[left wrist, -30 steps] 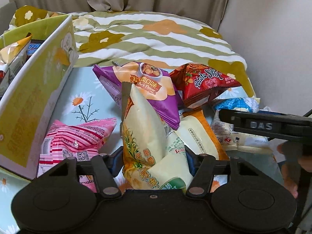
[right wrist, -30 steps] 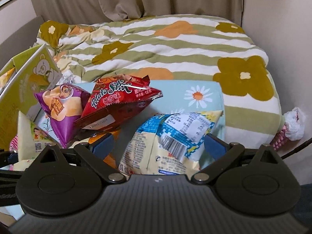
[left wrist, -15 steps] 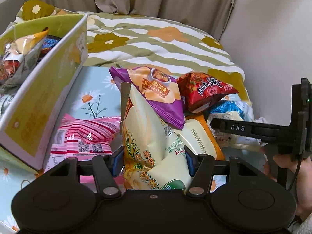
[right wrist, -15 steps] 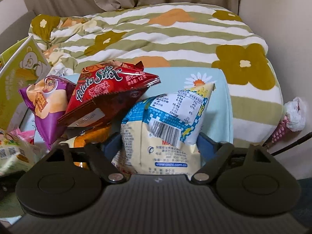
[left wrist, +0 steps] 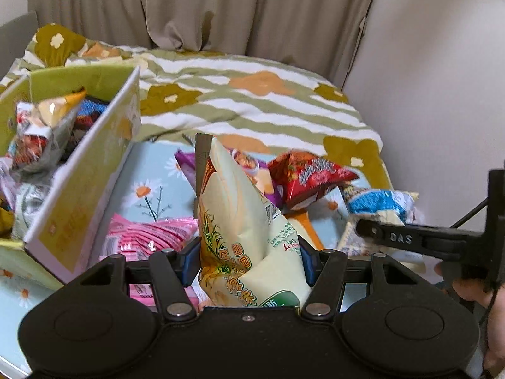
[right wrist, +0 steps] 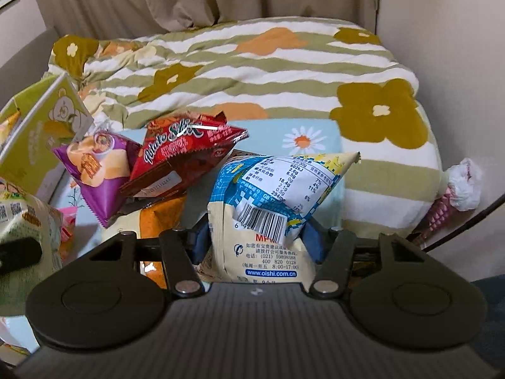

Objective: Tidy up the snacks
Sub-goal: 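Carry both bags to the cardboard box and open both tools to drop them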

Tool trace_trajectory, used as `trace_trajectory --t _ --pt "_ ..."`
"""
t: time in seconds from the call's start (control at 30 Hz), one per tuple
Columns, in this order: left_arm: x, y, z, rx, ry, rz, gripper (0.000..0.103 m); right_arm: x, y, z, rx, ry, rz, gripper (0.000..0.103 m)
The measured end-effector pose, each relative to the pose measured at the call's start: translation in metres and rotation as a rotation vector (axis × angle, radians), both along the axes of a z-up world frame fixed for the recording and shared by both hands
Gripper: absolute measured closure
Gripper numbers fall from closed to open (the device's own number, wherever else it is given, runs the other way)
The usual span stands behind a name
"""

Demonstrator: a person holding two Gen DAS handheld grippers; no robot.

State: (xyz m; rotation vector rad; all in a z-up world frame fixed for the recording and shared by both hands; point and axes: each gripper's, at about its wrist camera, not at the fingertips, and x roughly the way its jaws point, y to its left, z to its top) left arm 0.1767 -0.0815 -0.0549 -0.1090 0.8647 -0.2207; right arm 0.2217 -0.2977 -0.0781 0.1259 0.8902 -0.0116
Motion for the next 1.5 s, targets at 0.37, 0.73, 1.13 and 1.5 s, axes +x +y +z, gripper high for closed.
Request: trace_trajectory --t 0.37,0.73,1.13,1.5 --pt "-0.017 0.046 0.053 -0.015 -0.125 0.042 0.040 -0.034 0.016 0.050 0.022 -0.066 0.004 0.029" --pt "-0.001 0.139 0.093 0.016 -0.208 0.092 0.040 -0.021 0.110 0.112 0.103 -0.169 0.110 0.029" --pt "0.051 0.251 0.086 0.076 -0.172 0.121 0.039 0.031 0.258 0.150 0.132 -0.214 0.243 0.029" --pt "0.094 0.311 0.040 0.068 -0.042 0.064 0.003 0.066 0.352 0.129 0.086 -0.178 0.203 0.029"
